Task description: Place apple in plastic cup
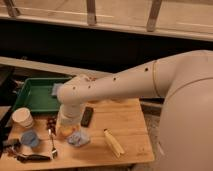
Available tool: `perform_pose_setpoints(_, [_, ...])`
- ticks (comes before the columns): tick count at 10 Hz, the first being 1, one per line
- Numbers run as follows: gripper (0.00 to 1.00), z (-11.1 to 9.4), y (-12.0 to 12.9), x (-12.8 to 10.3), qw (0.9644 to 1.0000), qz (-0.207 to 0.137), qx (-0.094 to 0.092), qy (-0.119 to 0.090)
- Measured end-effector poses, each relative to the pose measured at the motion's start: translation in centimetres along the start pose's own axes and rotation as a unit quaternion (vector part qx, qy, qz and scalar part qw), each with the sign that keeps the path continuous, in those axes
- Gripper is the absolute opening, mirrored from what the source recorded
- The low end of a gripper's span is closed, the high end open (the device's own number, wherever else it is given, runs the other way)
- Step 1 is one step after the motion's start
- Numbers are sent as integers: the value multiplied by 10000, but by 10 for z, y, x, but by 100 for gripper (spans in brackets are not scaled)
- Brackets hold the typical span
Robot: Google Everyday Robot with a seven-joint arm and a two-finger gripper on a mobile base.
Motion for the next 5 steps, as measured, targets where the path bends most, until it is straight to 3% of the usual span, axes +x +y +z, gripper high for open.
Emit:
perform_pose_setpoints(4, [0, -1, 81, -49, 9958, -870, -261, -130])
perform_pose_setpoints(5, [0, -6, 103, -53, 9910, -1240, -490, -65])
